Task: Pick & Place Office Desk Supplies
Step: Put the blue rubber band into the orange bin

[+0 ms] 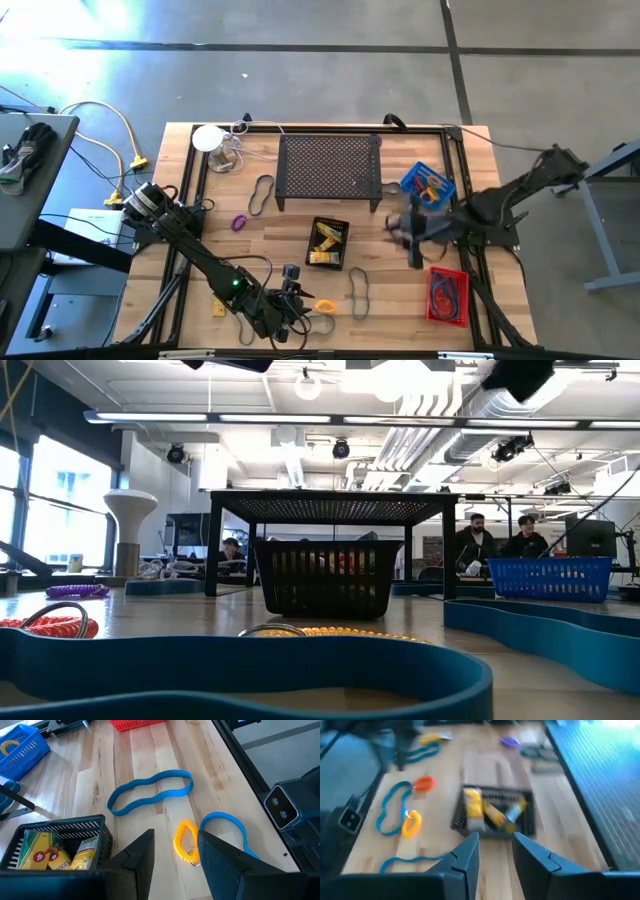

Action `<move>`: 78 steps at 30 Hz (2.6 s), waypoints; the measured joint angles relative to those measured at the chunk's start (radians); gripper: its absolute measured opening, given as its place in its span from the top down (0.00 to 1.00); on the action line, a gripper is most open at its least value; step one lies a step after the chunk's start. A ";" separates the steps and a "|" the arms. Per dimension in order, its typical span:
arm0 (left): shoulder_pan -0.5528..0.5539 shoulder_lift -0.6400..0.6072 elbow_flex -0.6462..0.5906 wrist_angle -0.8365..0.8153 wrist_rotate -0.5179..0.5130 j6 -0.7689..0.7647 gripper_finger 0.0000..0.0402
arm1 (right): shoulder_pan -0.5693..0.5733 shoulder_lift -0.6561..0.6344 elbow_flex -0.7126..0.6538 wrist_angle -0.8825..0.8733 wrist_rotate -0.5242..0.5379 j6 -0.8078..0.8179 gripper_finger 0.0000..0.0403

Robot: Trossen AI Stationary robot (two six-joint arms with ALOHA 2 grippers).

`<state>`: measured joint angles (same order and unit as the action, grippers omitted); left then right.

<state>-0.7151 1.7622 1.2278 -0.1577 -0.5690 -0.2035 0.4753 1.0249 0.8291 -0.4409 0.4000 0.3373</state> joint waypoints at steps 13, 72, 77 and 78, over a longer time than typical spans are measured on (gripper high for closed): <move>0.000 0.000 0.000 0.000 -0.001 -0.004 0.65 | 0.083 0.384 0.000 0.204 0.002 -0.131 0.76; 0.000 0.000 -0.005 -0.003 0.000 -0.013 0.65 | 0.019 0.697 -0.002 0.352 -0.147 -0.079 0.78; 0.000 0.000 -0.005 -0.008 0.000 -0.015 0.65 | 0.042 0.673 -0.001 0.348 -0.145 -0.080 0.82; 0.000 0.000 -0.005 -0.008 0.000 -0.015 0.65 | 0.042 0.673 -0.001 0.336 -0.144 -0.080 0.83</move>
<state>-0.7151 1.7622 1.2232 -0.1654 -0.5687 -0.2180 0.5177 1.6978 0.8279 -0.1045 0.2563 0.2573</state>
